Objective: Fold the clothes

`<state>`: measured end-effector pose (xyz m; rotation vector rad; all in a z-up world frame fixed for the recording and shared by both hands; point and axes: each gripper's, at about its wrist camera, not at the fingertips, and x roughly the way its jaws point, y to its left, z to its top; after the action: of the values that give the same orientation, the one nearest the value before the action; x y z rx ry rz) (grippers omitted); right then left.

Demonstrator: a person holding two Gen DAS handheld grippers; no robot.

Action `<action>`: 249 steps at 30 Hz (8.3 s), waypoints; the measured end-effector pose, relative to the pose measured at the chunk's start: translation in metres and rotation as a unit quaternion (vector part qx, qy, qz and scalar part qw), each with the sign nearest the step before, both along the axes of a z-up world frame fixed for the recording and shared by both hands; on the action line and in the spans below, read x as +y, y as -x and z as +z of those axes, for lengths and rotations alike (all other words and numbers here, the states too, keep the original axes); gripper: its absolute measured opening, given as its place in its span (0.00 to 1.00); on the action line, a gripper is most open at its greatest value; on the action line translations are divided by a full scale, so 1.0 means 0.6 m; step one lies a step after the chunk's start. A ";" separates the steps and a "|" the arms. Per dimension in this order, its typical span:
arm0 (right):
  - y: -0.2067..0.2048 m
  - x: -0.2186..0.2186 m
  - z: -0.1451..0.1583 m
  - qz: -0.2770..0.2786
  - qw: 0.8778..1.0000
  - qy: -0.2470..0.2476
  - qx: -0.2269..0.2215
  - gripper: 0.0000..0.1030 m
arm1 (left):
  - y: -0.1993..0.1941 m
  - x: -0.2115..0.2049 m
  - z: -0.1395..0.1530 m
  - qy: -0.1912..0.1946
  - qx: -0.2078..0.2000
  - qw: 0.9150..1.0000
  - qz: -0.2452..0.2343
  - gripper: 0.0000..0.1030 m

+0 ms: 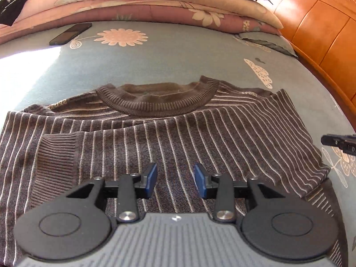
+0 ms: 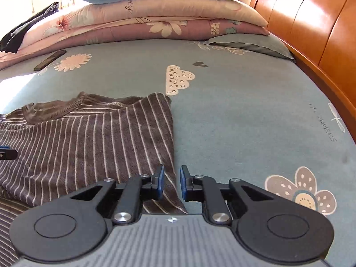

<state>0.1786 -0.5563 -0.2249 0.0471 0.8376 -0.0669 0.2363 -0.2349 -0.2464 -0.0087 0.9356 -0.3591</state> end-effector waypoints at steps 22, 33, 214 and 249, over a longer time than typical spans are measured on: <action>-0.227 0.012 -0.055 -0.052 0.998 -0.025 0.006 0.09 | -0.034 0.048 -0.017 -0.013 -0.035 0.999 0.014 0.48; -0.195 0.010 0.012 -0.063 0.993 -0.099 0.009 0.13 | -0.035 0.071 0.008 0.000 -0.052 0.998 0.023 0.50; 0.438 0.250 -0.005 0.285 0.947 -0.043 0.142 0.36 | 0.467 0.341 0.002 0.097 0.179 0.977 0.065 0.67; 0.354 0.351 -0.013 0.299 0.941 -0.040 0.150 0.38 | 0.203 0.390 0.015 0.156 0.079 0.981 0.079 0.54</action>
<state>-0.0338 -0.3459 -0.2328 -0.1464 1.1290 0.5466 0.1145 -0.0007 -0.2376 -0.4015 1.0200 -0.3572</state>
